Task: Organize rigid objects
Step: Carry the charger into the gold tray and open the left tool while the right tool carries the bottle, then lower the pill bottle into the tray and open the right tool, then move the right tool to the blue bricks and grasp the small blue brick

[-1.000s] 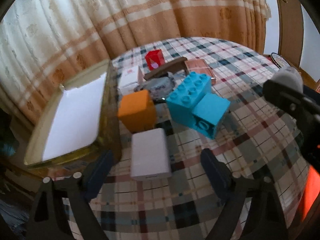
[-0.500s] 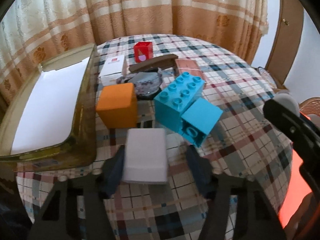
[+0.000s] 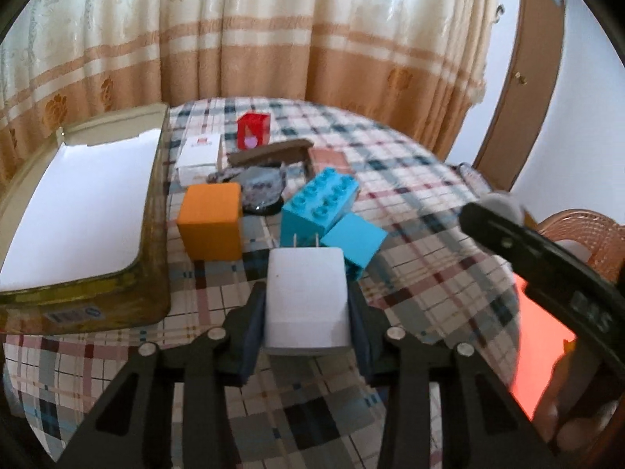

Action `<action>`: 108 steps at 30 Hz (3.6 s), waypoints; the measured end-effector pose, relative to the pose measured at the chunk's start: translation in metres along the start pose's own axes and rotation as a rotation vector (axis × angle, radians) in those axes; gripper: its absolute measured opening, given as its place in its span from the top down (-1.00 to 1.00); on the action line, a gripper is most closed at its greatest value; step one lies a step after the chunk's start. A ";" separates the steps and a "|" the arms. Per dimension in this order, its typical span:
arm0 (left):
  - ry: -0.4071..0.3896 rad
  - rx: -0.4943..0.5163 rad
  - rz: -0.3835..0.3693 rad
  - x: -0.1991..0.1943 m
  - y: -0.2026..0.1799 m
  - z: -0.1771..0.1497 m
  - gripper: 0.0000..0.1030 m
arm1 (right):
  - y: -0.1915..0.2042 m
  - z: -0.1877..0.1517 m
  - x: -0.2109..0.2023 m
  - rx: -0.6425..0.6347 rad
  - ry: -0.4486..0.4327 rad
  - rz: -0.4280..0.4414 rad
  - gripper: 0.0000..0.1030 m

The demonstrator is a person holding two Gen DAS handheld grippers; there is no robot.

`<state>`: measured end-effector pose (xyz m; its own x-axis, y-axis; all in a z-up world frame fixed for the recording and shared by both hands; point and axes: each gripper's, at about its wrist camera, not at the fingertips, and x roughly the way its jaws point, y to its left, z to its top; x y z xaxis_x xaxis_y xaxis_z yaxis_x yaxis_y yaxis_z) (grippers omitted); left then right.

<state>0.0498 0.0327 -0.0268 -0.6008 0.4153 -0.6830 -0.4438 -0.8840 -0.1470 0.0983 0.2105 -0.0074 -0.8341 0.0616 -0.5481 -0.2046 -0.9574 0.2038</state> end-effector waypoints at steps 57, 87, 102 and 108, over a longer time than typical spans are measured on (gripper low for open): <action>-0.210 -0.312 0.637 -0.032 0.179 0.040 -0.37 | 0.209 0.025 0.114 -0.238 0.014 0.255 -0.29; -0.322 -0.214 0.660 -0.037 0.112 0.036 -0.99 | 0.163 0.023 0.045 -0.092 -0.253 0.084 -0.79; -0.325 -0.208 0.647 -0.036 0.106 0.035 -0.99 | 0.130 0.022 0.044 0.048 -0.222 0.057 -0.79; -0.309 -0.239 0.623 -0.036 0.108 0.032 -0.99 | 0.120 0.021 0.044 0.069 -0.201 0.044 -0.79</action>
<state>0.0018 -0.0710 0.0052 -0.8702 -0.1686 -0.4629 0.1765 -0.9839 0.0266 0.0262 0.1038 0.0100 -0.9270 0.0817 -0.3661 -0.1943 -0.9394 0.2825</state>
